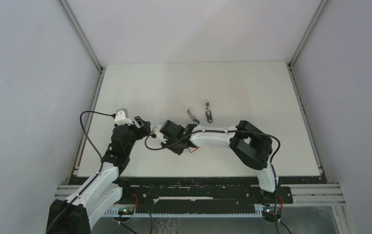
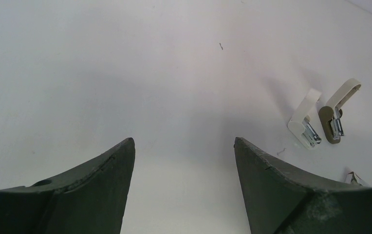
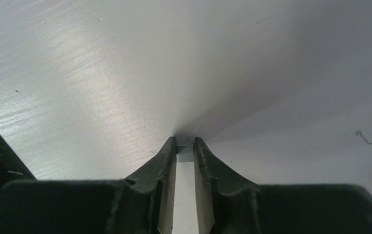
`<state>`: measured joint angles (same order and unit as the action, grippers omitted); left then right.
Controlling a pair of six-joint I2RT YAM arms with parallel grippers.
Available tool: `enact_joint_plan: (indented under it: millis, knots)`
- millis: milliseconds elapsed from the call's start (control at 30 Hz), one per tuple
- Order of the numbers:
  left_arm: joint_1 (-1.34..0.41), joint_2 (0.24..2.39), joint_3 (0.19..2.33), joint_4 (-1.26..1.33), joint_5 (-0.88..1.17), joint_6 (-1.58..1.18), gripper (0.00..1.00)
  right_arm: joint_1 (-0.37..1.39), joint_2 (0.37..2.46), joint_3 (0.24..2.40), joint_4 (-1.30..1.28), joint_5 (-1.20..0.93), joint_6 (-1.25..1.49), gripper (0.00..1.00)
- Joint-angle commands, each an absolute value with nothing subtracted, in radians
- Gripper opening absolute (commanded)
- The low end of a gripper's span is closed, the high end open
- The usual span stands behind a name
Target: Load the staples into the stapler
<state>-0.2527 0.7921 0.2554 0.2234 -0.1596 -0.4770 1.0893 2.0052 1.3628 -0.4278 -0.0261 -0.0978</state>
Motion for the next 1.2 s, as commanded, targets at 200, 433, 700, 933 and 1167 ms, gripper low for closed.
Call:
enact_joint_plan:
  millis: [200, 433, 700, 933, 1167]
  knots:
    - [-0.248, 0.793, 0.238, 0.265, -0.17, -0.458, 0.79, 1.06, 1.959, 1.394, -0.4, -0.029, -0.032, 0.14]
    - [-0.247, 0.785, 0.23, 0.274, -0.174, -0.461, 0.79, 0.931, 1.822, 1.271, -0.26, -0.007, 0.039, 0.14]
    - [-0.248, 0.79, 0.227, 0.285, -0.164, -0.463, 0.79, 0.783, 1.771, 1.147, -0.077, 0.013, 0.028, 0.14]
    - [-0.247, 0.792, 0.226, 0.288, -0.161, -0.463, 0.79, 0.715, 1.803, 1.146, -0.027, -0.002, -0.01, 0.14]
    - [-0.247, 0.802, 0.226, 0.295, -0.154, -0.464, 0.79, 0.686, 1.826, 1.147, -0.02, -0.042, -0.034, 0.14]
